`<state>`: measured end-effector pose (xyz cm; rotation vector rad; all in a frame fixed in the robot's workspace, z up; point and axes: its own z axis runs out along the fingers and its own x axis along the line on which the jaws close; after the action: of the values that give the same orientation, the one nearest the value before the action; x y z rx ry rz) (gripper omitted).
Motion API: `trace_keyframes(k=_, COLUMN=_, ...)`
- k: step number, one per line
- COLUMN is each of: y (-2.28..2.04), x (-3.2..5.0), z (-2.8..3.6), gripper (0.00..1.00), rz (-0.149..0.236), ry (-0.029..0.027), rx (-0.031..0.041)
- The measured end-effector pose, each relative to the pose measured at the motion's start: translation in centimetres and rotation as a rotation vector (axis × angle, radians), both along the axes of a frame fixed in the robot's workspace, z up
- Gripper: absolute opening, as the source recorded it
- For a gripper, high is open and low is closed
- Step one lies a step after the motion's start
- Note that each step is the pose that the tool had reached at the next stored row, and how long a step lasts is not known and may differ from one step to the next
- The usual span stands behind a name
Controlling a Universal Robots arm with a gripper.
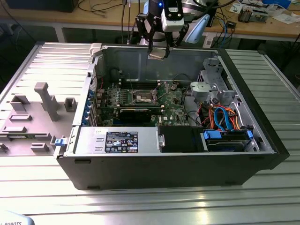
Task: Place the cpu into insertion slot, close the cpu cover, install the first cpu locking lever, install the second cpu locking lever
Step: 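Place the cpu into insertion slot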
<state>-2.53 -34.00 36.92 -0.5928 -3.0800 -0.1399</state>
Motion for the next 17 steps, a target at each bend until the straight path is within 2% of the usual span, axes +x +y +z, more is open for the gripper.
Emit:
trace_keyframes(k=11, y=0.0, x=0.0, z=0.0, gripper=0.54, rz=-0.005, ry=0.0, rx=0.0)
trace_keyframes(k=13, y=0.0, x=0.0, z=0.0, gripper=0.54, rz=-0.015, ry=0.0, rx=-0.0001)
trace_keyframes(k=17, y=0.0, x=0.0, z=-0.05, gripper=0.54, rz=-0.069, ry=0.0, rx=-0.0001)
